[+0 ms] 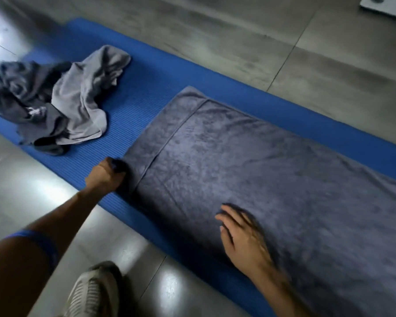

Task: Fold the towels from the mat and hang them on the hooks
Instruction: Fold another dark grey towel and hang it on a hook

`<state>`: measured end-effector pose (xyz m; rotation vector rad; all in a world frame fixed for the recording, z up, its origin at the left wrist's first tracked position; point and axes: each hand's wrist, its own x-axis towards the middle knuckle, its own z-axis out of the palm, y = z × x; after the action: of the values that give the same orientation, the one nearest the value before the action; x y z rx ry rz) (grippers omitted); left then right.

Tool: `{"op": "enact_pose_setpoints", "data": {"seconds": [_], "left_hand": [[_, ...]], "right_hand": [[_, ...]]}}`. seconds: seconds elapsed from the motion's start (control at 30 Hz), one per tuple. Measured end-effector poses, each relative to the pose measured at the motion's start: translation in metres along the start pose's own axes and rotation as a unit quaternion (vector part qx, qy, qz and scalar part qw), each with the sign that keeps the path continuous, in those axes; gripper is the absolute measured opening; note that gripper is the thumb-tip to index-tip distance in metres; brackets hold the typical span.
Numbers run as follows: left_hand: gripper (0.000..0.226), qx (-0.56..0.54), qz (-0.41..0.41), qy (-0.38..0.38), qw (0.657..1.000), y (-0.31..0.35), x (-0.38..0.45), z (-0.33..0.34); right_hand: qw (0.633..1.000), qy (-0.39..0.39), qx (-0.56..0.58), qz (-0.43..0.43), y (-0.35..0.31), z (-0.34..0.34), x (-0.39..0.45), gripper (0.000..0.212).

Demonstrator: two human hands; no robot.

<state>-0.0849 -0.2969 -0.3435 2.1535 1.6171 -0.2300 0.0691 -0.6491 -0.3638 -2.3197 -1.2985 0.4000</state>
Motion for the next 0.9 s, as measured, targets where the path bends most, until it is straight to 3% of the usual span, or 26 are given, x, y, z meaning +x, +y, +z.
{"op": "enact_pose_setpoints", "data": {"seconds": [0.07, 0.13, 0.27, 0.37, 0.43, 0.53, 0.7, 0.8, 0.9], "left_hand": [[0.052, -0.046, -0.029, 0.000, 0.999, 0.016, -0.005, -0.009], [0.031, -0.002, -0.025, 0.054, 0.998, 0.036, -0.017, -0.013], [0.021, 0.076, 0.169, 0.152, 0.971, 0.093, -0.066, -0.013], [0.024, 0.099, 0.324, 0.154, 0.928, 0.143, -0.122, 0.009], [0.028, 0.111, 0.421, 0.151, 0.888, 0.170, -0.162, 0.031], [0.030, 0.142, 0.505, 0.117, 0.843, 0.194, -0.218, 0.072], [0.049, 0.171, 0.522, 0.021, 0.835, 0.195, -0.259, 0.132], [0.037, 0.153, 0.517, 0.003, 0.842, 0.182, -0.260, 0.144], [0.035, 0.141, 0.528, -0.004, 0.837, 0.172, -0.261, 0.146]], "right_hand": [[1.000, 0.003, 0.016, 0.010, 0.002, -0.007, -0.002, 0.034], [0.999, 0.013, 0.036, 0.018, 0.006, -0.013, -0.006, 0.032], [0.985, 0.078, 0.137, 0.070, 0.013, -0.031, -0.005, 0.032], [0.943, 0.159, 0.255, 0.144, 0.021, -0.054, 0.000, 0.026], [0.904, 0.197, 0.316, 0.210, 0.029, -0.071, 0.001, 0.036], [0.864, 0.246, 0.342, 0.277, 0.050, -0.095, -0.004, 0.036], [0.844, 0.153, 0.336, 0.388, 0.086, -0.099, 0.007, 0.028], [0.854, 0.078, 0.306, 0.414, 0.093, -0.093, 0.033, 0.036], [0.833, 0.092, 0.366, 0.404, 0.087, -0.095, 0.064, 0.034]]}}
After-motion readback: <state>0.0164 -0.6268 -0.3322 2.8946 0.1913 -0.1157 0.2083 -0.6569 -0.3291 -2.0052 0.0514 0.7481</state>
